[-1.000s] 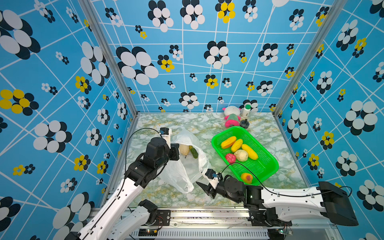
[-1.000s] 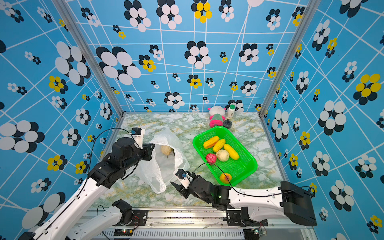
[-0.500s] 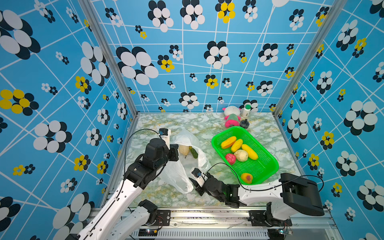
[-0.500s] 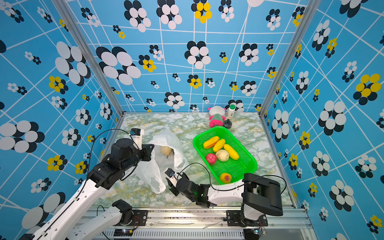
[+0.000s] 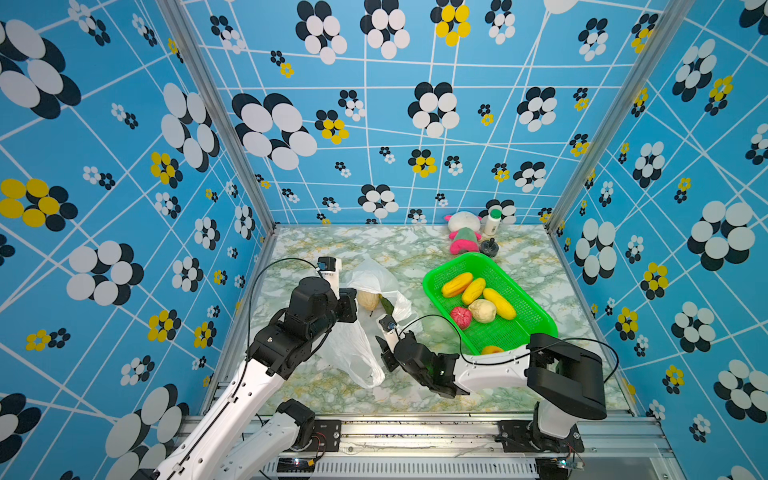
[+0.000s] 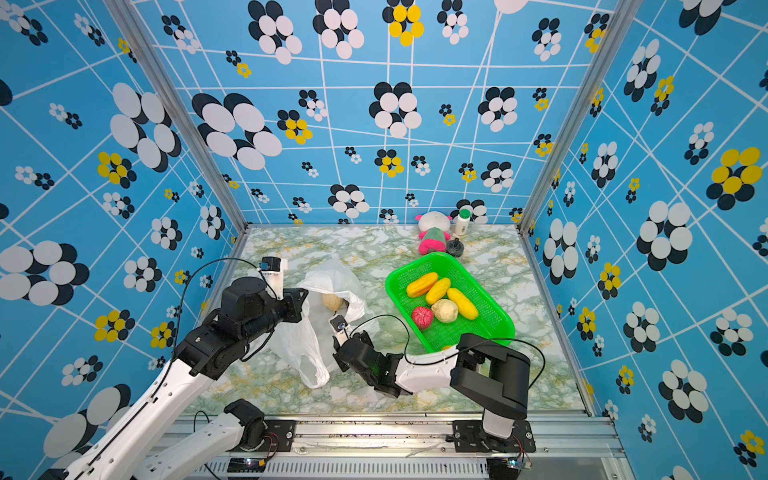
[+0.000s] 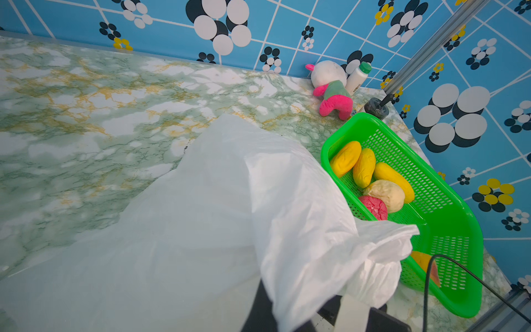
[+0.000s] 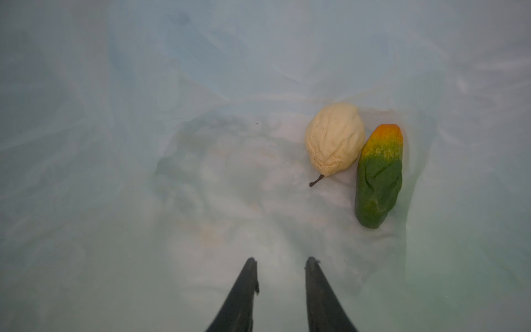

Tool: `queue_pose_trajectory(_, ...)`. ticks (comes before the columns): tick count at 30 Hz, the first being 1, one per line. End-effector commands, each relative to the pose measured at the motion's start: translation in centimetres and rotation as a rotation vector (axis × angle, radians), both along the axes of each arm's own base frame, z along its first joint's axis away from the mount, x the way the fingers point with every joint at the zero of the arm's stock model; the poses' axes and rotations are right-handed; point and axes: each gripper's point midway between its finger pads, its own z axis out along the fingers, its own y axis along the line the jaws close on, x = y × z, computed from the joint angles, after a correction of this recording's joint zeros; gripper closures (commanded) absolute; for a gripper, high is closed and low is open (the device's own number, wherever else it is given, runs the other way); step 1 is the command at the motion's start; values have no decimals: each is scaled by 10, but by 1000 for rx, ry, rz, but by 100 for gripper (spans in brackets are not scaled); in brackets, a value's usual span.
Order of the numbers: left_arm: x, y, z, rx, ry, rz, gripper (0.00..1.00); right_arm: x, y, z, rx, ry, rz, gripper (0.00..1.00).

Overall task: Untie the knot of the plastic bag and take out the fruit
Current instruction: 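Move the right gripper back into the bag held open by the left gripper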

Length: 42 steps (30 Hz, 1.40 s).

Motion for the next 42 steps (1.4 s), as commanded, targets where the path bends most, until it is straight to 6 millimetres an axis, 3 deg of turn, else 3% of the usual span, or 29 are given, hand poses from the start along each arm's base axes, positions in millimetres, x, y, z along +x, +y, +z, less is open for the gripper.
queue_pose_trajectory(1,3,0,2,8,-9,-7,100,20,5,-1,-2,34,-64,64)
queue_pose_trajectory(4,3,-3,3,3,-5,-17,100,30,13,-6,-27,39,-77,60)
queue_pose_trajectory(16,7,0,6,14,33,16,100,74,26,-29,-89,75,-169,21)
queue_pose_trajectory(20,6,-1,6,10,43,14,100,89,31,-39,-104,98,-194,13)
queue_pose_trajectory(28,8,-2,3,11,42,15,100,102,38,-53,-120,113,-203,11)
queue_pose_trajectory(33,13,-5,1,16,51,8,100,101,40,-49,-108,109,-191,18)
queue_pose_trajectory(42,17,-7,-1,20,57,7,100,107,42,-45,-122,75,-201,18)
